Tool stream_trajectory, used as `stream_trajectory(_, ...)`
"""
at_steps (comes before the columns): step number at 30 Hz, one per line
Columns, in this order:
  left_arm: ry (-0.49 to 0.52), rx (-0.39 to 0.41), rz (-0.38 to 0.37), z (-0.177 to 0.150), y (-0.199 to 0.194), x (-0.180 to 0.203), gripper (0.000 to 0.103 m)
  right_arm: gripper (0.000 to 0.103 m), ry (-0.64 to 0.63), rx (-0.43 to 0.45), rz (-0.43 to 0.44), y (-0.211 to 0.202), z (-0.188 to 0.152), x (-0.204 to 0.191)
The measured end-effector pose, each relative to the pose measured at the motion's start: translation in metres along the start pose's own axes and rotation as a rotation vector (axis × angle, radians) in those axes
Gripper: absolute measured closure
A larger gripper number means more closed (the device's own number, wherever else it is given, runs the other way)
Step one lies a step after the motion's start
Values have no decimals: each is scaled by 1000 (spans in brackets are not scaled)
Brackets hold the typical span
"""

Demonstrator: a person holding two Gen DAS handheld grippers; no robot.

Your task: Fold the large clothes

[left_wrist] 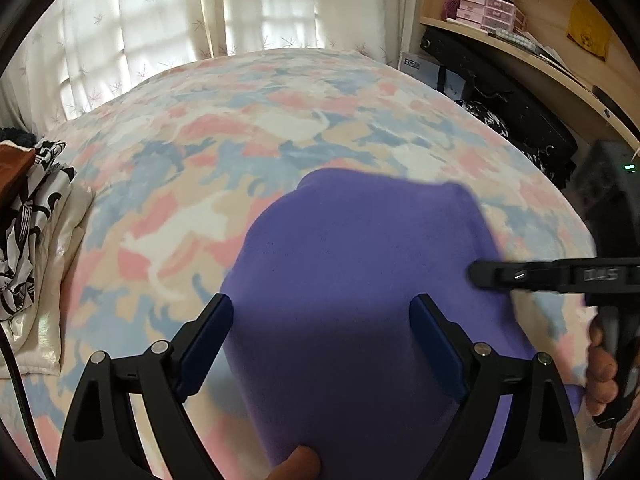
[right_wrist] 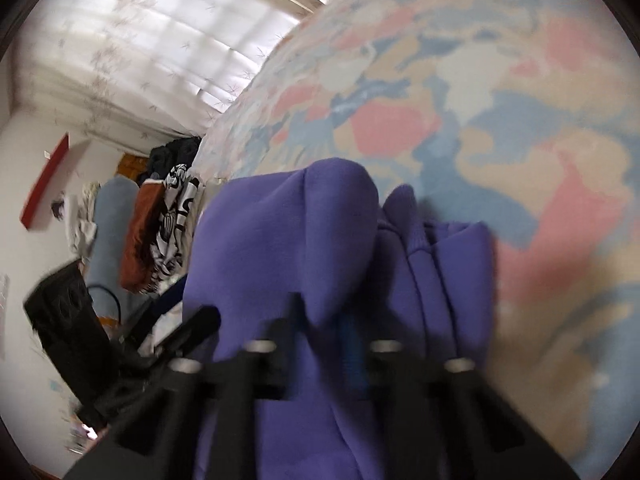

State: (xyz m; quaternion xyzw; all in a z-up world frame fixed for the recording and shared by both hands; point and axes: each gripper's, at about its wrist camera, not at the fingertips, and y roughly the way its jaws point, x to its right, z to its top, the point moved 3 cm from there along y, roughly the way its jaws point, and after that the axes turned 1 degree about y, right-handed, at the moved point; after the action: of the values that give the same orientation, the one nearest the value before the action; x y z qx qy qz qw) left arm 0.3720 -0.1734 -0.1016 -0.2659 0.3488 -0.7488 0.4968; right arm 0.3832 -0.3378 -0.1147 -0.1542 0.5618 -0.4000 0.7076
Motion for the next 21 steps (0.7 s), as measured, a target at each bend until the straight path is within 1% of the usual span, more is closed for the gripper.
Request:
stream_trajectory(4, 97, 15, 33, 1, -1, 26, 11, 92, -52, 106, -35, -45, -9, -13)
stream_trajectory(6, 159, 20, 75, -1, 3, 43, 10, 92, -78, 132, -87, -58, -14, -17)
stream_trajectory(9, 239, -1, 161, -5, 18, 59, 8, 92, -104, 142, -216, -55, -19, -16)
stream_trajectory(11, 292, -9, 211, -8, 29, 65, 2, 92, -56, 113, -244, -41, -19, 0)
stream_trajectory(12, 300, -14, 234, -9, 34, 65, 1, 92, -39, 105, -249, -35, -19, 6)
stream_trajectory(14, 276, -37, 216, -9, 43, 60, 1, 91, 7, 92, -247, -18, -17, 23)
stream_trajectory(15, 246, -50, 199, -8, 48, 56, 1, 91, 20, 93, -247, -14, -17, 25)
stream_trajectory(19, 238, -50, 195, -11, 56, 55, 1, 89, 23, 123, -267, -3, -20, 34)
stream_trajectory(21, 236, -44, 194, -11, 53, 54, 1, 89, 37, 138, -259, -3, -23, 39)
